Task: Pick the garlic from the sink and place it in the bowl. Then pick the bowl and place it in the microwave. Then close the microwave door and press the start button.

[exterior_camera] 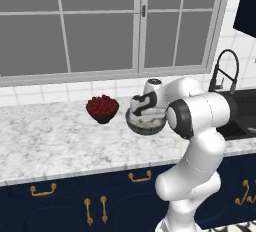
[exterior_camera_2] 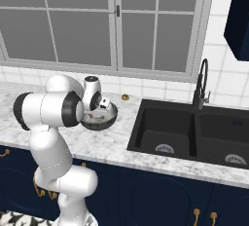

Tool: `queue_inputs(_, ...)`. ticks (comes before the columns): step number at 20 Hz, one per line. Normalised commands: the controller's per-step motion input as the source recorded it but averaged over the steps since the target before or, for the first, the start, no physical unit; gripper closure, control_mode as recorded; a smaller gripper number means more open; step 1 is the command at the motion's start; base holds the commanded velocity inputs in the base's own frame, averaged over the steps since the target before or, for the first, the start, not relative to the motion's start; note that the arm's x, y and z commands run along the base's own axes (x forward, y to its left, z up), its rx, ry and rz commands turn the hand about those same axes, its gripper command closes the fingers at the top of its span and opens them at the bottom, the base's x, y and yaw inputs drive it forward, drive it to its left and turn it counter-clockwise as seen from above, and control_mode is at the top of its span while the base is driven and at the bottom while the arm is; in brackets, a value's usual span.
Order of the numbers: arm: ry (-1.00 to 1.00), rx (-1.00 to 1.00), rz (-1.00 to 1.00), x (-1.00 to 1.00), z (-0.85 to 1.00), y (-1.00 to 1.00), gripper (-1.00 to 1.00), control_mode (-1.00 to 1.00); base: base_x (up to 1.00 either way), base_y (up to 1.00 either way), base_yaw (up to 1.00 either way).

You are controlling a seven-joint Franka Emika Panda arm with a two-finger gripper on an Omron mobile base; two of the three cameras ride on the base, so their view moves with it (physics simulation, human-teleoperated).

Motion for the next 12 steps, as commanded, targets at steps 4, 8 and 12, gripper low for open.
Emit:
queue_inputs(4,0.00,0.00,0.00,0.09,-0.02,0.00,-1.00,-1.00,0.00,0.00,0.00)
queue_inputs(8,0.00,0.01,0.00,0.00,0.00,0.00,-1.00,-1.00,0.00,0.00,0.00)
queue_inputs(12,-0.03,0.13,0.00,-0.15,0.41,-0.01,-1.00,-1.00,0.00,0.00,0.00)
